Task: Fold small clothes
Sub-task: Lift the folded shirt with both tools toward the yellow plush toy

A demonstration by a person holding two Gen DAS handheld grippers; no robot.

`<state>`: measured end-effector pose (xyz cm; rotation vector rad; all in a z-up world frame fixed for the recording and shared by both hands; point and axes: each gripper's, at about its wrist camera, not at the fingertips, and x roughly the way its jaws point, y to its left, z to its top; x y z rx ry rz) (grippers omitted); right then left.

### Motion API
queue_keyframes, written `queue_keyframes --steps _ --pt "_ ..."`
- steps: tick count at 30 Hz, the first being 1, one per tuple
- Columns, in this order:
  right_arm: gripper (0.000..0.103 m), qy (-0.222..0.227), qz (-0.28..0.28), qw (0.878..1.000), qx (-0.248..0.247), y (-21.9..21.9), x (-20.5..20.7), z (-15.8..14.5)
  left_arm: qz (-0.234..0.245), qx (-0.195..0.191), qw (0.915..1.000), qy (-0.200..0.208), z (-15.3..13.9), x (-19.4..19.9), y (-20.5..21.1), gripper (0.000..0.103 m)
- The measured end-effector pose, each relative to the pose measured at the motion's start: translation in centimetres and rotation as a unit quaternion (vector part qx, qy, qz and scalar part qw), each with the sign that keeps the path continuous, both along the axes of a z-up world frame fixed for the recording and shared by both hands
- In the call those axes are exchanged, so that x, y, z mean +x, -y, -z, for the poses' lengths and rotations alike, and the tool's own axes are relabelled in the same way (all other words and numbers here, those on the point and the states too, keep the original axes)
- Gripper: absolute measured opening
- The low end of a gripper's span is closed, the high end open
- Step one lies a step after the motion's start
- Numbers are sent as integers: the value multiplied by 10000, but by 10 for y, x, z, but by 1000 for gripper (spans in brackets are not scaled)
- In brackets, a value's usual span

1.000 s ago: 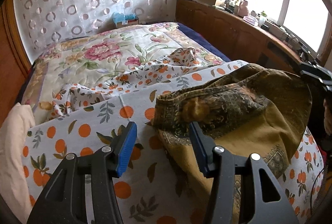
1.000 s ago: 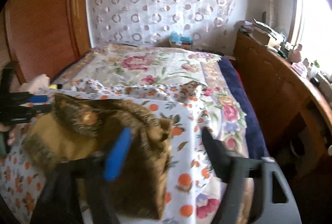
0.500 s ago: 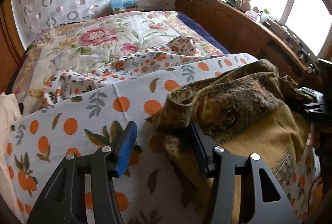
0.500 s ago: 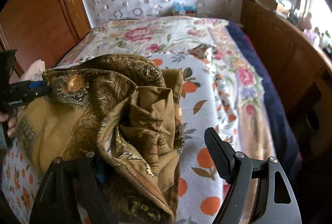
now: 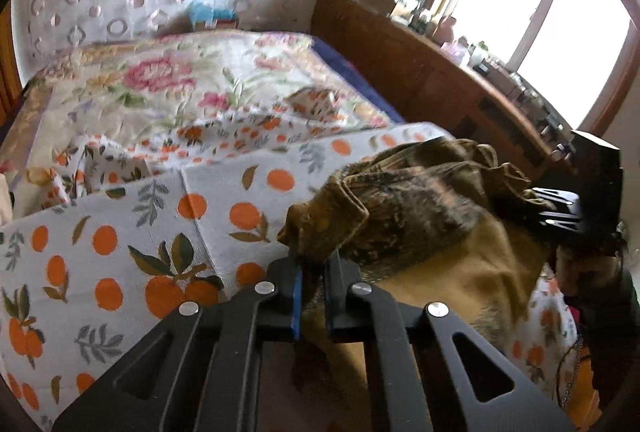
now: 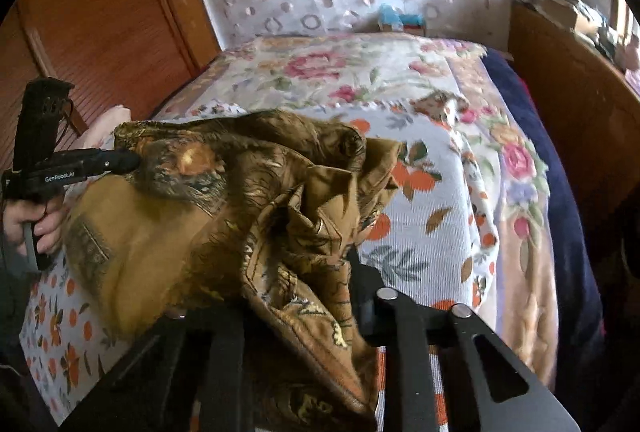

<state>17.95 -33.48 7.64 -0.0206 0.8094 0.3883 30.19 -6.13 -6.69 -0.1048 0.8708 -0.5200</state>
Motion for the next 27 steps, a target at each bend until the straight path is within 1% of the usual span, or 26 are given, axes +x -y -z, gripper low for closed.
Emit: queue_keyframes --steps 2,6,9,12,15,19,22,27 --pt "17 208 22 9998 49 0 -6 -6 -29 -112 9998 171 -12 -11 -3 8" --pt "17 693 -1 9976 61 -5 -21 -27 -92 -205 9976 652 -47 -37 -10 8" --pt "16 936 -94 9956 37 -14 -24 -41 -177 -165 9950 971 -66 -54 -21 8" --pt "16 1107 -254 9935 -22 -28 -25 -50 -327 -123 9927 1153 -78 -64 -38 8" --pt "16 1237 -561 9907 -66 -45 -25 -57 -567 -65 9899 1298 -85 -73 -62 8" --pt "16 1391 -957 9856 -111 -79 -14 -62 -940 -21 9855 1414 -90 -87 -101 8" --pt "16 1447 -1269 9812 -150 -99 5 -60 -1267 47 9809 1477 -89 -97 -132 8" --pt "16 1557 -1865 9695 -313 -151 41 -64 -1818 119 9714 1524 -82 -117 -179 8"
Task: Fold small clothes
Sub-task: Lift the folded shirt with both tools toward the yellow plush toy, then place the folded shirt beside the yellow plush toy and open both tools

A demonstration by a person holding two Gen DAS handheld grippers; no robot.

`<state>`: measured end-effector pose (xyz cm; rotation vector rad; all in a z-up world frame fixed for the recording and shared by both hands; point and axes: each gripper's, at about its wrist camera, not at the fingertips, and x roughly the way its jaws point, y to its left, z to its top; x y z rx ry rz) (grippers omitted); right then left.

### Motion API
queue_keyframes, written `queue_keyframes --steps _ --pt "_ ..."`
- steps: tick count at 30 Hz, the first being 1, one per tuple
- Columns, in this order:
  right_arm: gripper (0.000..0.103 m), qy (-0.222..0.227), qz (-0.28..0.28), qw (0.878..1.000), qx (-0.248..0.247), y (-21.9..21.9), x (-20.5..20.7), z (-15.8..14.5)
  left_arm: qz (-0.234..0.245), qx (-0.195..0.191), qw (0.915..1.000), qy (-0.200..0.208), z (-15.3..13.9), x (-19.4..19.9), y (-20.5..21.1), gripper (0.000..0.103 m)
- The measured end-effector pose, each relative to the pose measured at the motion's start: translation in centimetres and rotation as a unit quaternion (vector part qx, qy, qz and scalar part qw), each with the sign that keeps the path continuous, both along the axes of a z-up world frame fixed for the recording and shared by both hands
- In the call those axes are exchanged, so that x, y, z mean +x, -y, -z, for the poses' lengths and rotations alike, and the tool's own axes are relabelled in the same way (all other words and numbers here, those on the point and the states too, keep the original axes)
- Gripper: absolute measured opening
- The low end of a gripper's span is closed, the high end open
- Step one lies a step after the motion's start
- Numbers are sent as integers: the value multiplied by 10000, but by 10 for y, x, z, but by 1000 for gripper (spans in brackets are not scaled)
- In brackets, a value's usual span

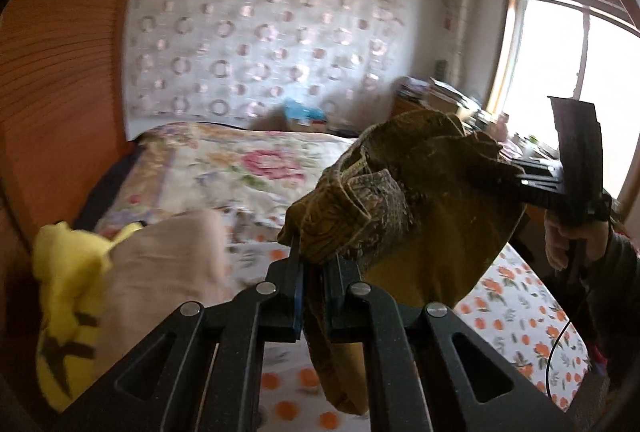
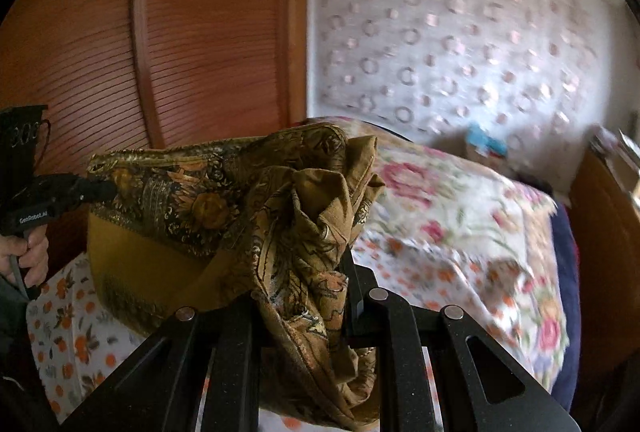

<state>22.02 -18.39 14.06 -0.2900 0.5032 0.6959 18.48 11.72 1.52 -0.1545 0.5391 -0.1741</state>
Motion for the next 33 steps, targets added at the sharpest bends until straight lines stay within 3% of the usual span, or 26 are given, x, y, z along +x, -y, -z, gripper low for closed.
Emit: queue_keyframes --steps 6,13,18,23,25,29,33 --pt "16 93 -739 9970 -193 -60 45 -17 -602 -147 9980 77 11 -26 -50 8" --pt "16 23 -1406 9886 -540 -147 92 -24 -1310 -448 9901 -245 59 -50 -105 8" --pt "16 36 -1760 9809 -832 -198 123 -11 -1555 -505 9853 -486 83 -56 -118 8" --pt "17 -172 -1783 9799 -879 -230 154 16 -1702 -285 9823 -731 100 -52 -126 8" --pt "20 -242 -1747 9796 -966 -250 160 26 -1738 -249 9808 -855 106 -50 -127 8" --pt "55 -260 -1238 9862 -1066 -267 185 34 -1770 -180 9794 -951 111 -50 -129 8" --pt "62 -126 -969 9930 -668 -258 194 31 -1804 -106 9785 -996 110 -49 -128 8"
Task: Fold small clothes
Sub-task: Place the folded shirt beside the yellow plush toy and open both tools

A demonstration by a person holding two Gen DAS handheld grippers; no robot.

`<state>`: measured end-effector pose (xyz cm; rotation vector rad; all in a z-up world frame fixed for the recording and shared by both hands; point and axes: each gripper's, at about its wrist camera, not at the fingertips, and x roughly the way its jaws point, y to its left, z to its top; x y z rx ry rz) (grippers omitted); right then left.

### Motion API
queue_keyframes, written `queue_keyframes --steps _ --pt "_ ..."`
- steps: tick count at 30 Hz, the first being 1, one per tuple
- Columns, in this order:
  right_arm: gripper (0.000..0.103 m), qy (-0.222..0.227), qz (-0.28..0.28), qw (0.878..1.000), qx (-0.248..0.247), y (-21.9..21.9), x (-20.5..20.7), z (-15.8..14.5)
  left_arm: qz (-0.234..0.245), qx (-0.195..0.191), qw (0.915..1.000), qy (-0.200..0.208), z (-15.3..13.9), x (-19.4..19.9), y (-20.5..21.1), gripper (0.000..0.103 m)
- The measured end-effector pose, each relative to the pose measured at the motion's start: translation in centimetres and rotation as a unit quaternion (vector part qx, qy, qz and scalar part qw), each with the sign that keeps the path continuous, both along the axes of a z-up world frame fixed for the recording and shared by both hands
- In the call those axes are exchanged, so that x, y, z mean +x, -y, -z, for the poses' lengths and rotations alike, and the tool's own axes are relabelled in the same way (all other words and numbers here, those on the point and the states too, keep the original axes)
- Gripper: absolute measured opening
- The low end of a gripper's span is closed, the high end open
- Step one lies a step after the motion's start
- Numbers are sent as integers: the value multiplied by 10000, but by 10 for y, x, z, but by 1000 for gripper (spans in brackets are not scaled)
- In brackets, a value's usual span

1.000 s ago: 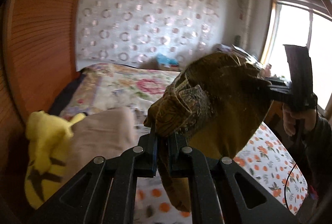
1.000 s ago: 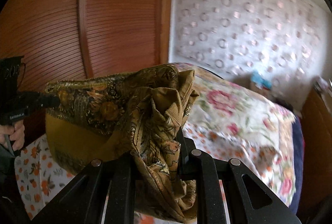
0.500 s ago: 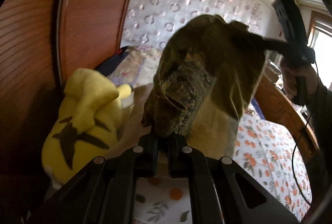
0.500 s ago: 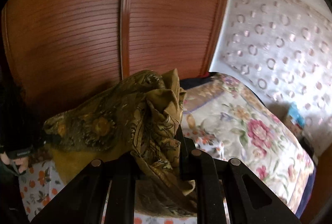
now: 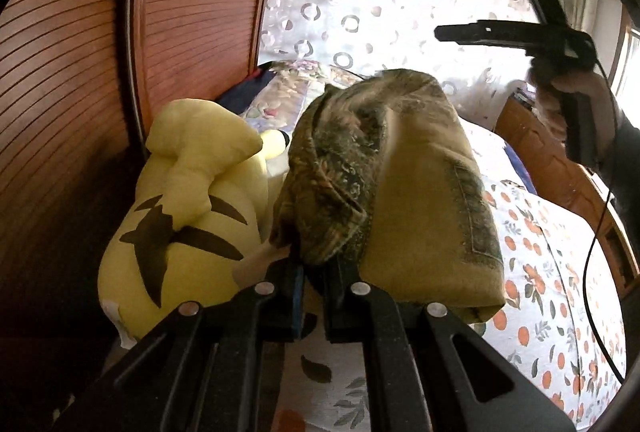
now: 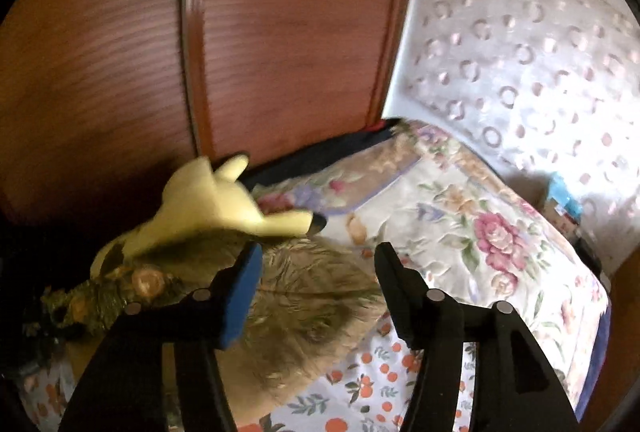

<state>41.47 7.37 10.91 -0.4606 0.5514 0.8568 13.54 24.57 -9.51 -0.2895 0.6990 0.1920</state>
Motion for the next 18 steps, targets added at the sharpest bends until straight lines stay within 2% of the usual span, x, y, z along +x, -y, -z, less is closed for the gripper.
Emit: queue_keyframes --steps 2,5,7,8,10,11,13,18 --pt "62 -118 -72 9999 20 5 0 8 5 49 10000 18 -2 -1 1 8" --pt "62 -336 -182 9993 -35 8 -5 30 -32 157 9998 75 -5 -5 1 17" --pt "62 -479 -170 9987 -70 10 -7 44 -68 172 9996 192 -9 -11 0 43" --pt "62 -565 -150 9983 -79 8 -4 53 -45 152 9995 267 -13 -14 0 48" --pt "62 -727 -31 9973 -103 11 4 68 -65 228 9992 307 -19 -18 0 73" --pt "62 -759 43 9970 -141 6 8 78 -77 265 9991 324 -22 -20 2 78" --pt "62 -807 173 9965 -127 4 17 84 -46 347 9983 472 -32 -27 6 83" --pt "62 -936 392 9946 224 19 10 78 -24 598 9965 588 -45 -34 20 86"
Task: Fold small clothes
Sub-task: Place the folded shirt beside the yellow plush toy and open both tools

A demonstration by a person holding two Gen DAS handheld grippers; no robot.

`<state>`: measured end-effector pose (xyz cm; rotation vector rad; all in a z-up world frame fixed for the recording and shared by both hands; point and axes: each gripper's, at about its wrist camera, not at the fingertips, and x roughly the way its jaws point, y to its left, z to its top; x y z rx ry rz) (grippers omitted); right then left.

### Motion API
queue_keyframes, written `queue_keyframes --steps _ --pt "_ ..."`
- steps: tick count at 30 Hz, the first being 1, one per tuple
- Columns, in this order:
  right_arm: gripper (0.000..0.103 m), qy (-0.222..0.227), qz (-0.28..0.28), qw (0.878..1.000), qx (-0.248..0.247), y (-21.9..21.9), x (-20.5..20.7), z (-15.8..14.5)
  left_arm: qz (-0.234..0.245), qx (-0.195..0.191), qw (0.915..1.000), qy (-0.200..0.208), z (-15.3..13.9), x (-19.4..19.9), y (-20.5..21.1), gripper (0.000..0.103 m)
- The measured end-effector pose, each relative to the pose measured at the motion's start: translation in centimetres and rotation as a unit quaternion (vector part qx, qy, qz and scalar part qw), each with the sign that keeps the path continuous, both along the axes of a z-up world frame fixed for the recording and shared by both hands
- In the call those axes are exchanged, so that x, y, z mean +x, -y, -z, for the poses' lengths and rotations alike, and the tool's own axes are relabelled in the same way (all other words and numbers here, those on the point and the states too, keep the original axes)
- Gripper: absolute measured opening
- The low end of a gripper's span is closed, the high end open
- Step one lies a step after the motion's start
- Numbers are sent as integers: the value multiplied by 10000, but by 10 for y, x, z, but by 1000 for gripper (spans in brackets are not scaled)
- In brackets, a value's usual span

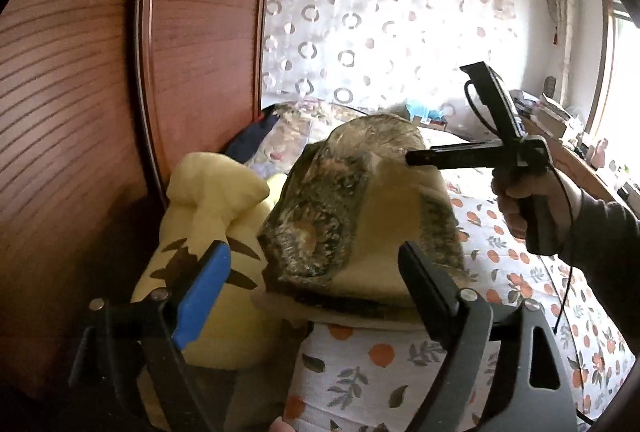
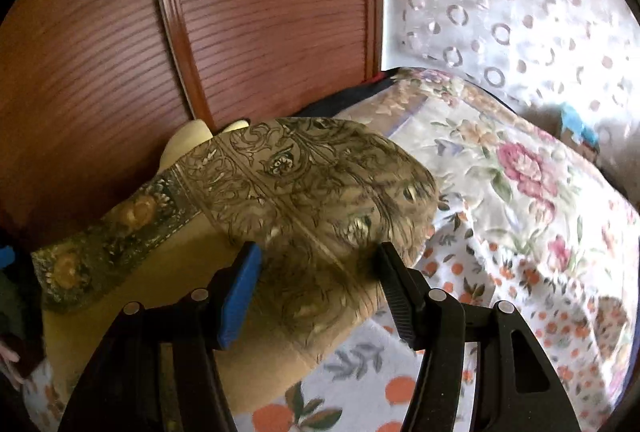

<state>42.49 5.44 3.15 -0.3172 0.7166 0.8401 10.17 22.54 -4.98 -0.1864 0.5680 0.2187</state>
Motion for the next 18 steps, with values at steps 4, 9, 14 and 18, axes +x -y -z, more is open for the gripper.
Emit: queue_keyframes --steps 4,9,14,18 --pt "62 292 1 9995 121 30 -50 -12 78 152 9998 -27 -6 -1 16 86" --pt "62 495 191 9981 328 72 -109 -21 266 278 9993 38 -15 -6 41 86" --pt "80 681 575 9948 490 117 -166 -21 575 286 9979 130 -22 -15 73 86" --pt "86 830 928 9906 559 146 -212 -20 790 300 9963 145 -26 -22 100 86"
